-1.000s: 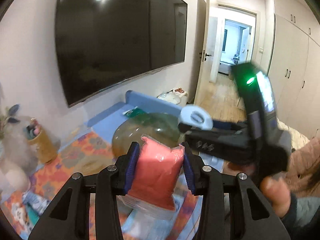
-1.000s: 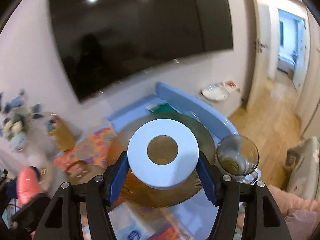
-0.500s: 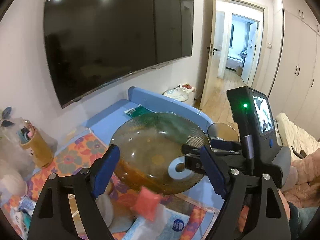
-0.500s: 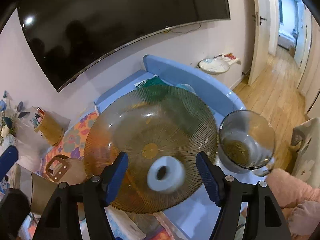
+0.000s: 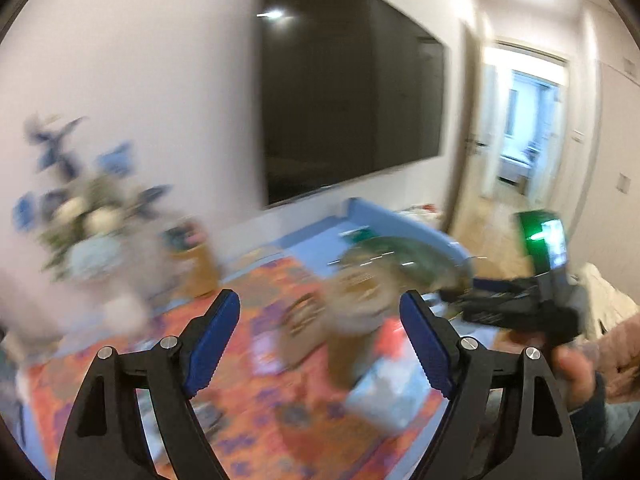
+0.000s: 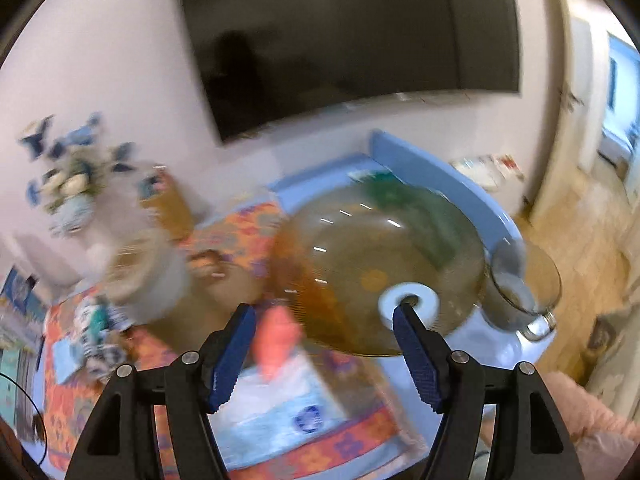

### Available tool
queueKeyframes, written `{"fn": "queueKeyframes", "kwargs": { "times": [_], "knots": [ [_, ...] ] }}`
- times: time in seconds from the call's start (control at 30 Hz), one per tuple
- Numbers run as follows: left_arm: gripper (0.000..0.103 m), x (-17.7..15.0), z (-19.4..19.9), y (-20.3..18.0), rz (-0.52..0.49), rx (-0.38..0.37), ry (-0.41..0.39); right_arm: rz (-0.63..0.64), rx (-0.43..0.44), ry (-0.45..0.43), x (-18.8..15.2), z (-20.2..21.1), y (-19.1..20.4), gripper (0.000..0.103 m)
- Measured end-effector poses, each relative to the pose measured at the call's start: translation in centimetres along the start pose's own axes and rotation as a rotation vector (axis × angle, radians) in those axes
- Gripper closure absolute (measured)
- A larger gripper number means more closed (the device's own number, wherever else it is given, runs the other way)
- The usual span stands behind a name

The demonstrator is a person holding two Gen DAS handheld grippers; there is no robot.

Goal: Organize soft objects
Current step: 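Bring both open tools back over the table items, then grasp the blue face mask with the left tool while the right tool grasps the teal pouch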

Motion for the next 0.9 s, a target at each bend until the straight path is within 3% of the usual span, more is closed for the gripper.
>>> {"fn": "queueKeyframes", "kwargs": {
  "times": [0.17,0.23,0.33,0.53,0.63,0.77,0.9],
  "knots": [
    [0.022,-2.3,6.1,9.1,0.099,0.216,-0.008,0.155,0.163,-0.092,0.1,4.6,9.2,0.028],
    [0.022,-3.9,8.3,12.8,0.140,0.305,0.005,0.204,0.239,-0.085,-0.8,5.1,12.9,0.026],
    [0.022,-6.9,9.9,17.5,0.225,0.375,0.037,0.288,0.368,-0.033,-3.3,4.4,19.3,0.026],
    [0.023,-13.5,8.2,22.6,0.394,0.376,0.128,0.383,0.460,0.144,-8.5,-1.2,26.7,0.027],
    [0.023,-16.0,5.3,23.0,0.454,0.305,0.180,0.380,0.483,0.201,-9.9,-3.6,28.5,0.027],
    [0.024,-17.7,0.9,22.5,0.503,0.213,0.233,0.362,0.464,0.213,-9.5,-6.9,29.5,0.027],
    [0.040,-19.6,-2.6,22.7,0.540,0.184,0.303,0.310,0.480,0.223,-7.8,-10.1,30.8,0.028]
  ]
}}
Point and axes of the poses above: each gripper's, at about its wrist camera, not at the fingertips, and z roughly against the way its jaws point, y to its left, x to its top, the point moved 9 cm from there along -z, roughly the way its jaws point, and after that the axes turned 3 degrees about -y, right-handed, at the moved point
